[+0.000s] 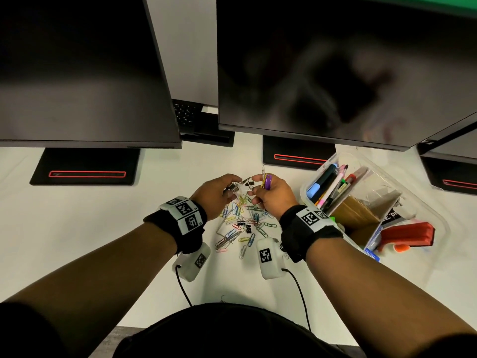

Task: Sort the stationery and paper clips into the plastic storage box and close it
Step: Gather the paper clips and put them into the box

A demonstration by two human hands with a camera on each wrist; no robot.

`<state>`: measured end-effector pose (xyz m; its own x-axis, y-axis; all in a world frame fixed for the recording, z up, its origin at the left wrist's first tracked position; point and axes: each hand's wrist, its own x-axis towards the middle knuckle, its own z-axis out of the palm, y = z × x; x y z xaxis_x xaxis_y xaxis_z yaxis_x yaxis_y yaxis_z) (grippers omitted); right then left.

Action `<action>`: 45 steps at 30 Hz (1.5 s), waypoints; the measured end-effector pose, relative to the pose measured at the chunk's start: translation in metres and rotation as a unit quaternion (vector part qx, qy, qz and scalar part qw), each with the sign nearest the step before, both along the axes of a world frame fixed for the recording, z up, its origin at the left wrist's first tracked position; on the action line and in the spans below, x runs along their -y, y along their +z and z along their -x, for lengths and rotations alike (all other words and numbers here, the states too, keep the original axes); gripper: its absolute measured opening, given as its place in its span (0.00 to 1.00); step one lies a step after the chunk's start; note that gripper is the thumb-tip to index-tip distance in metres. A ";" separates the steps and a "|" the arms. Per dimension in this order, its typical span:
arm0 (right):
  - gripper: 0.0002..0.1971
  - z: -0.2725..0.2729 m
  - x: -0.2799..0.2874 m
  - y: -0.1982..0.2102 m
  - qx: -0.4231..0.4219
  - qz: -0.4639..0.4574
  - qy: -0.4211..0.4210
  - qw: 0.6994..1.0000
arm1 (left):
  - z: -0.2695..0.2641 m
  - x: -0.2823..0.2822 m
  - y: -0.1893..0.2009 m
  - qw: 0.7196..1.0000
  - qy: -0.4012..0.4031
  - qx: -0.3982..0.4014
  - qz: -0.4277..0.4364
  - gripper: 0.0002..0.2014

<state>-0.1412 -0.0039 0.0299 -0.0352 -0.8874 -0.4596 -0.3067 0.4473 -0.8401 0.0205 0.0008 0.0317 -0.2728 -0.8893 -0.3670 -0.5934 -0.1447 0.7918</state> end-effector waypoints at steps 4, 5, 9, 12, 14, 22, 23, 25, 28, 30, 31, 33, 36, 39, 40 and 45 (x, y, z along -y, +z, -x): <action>0.13 0.004 -0.001 0.000 -0.034 -0.012 0.003 0.999 | 0.004 0.001 0.002 1.000 0.003 0.003 0.030 0.20; 0.13 0.005 -0.002 0.000 -0.042 -0.008 0.005 0.999 | 0.005 0.002 0.002 0.999 0.006 0.002 0.038 0.19; 0.10 0.005 -0.004 0.001 -0.048 0.004 0.033 0.998 | 0.006 0.004 0.003 0.998 0.015 0.013 0.057 0.20; 0.07 0.003 -0.006 0.002 -0.061 0.024 0.047 0.997 | 0.008 0.005 -0.002 0.998 0.028 -0.007 0.061 0.20; 0.04 0.002 -0.007 0.002 -0.072 0.041 0.056 0.995 | 0.010 0.007 -0.005 0.997 0.039 -0.030 0.065 0.21; 0.04 -0.002 -0.014 0.005 -0.102 0.101 0.041 0.989 | 0.016 0.014 -0.008 0.992 0.104 -0.055 0.051 0.23; 0.04 -0.003 -0.015 0.006 -0.118 0.111 0.047 0.986 | 0.018 0.014 -0.008 0.991 0.107 -0.050 0.056 0.22; 0.03 -0.004 -0.015 0.009 -0.165 0.132 0.070 0.975 | 0.020 0.014 -0.008 0.991 0.111 -0.040 0.064 0.22; 0.05 -0.004 -0.017 0.011 -0.231 0.155 0.112 0.954 | 0.023 0.014 -0.010 0.991 0.112 -0.029 0.070 0.24; 0.05 -0.004 -0.019 0.011 -0.255 0.162 0.135 0.944 | 0.025 0.014 -0.012 0.991 0.111 -0.025 0.073 0.25; 0.05 -0.004 -0.020 0.010 -0.265 0.165 0.143 0.939 | 0.025 0.014 -0.012 0.991 0.113 -0.028 0.073 0.25; 0.06 -0.004 -0.021 0.010 -0.289 0.160 0.155 0.931 | 0.026 0.013 -0.012 0.989 0.120 -0.044 0.069 0.24; 0.08 -0.002 -0.023 0.009 -0.336 0.134 0.184 0.914 | 0.023 0.015 -0.013 0.985 0.144 -0.063 0.067 0.23; 0.09 0.001 -0.022 0.005 -0.335 0.071 0.171 0.924 | 0.015 0.018 -0.015 0.980 0.177 -0.076 0.057 0.23; 0.11 0.002 -0.021 0.004 -0.319 0.038 0.154 0.934 | 0.012 0.017 -0.017 0.979 0.183 -0.077 0.053 0.23; 0.20 0.004 -0.016 0.001 -0.253 -0.057 0.102 0.960 | 0.004 0.011 -0.025 0.980 0.184 -0.071 0.010 0.23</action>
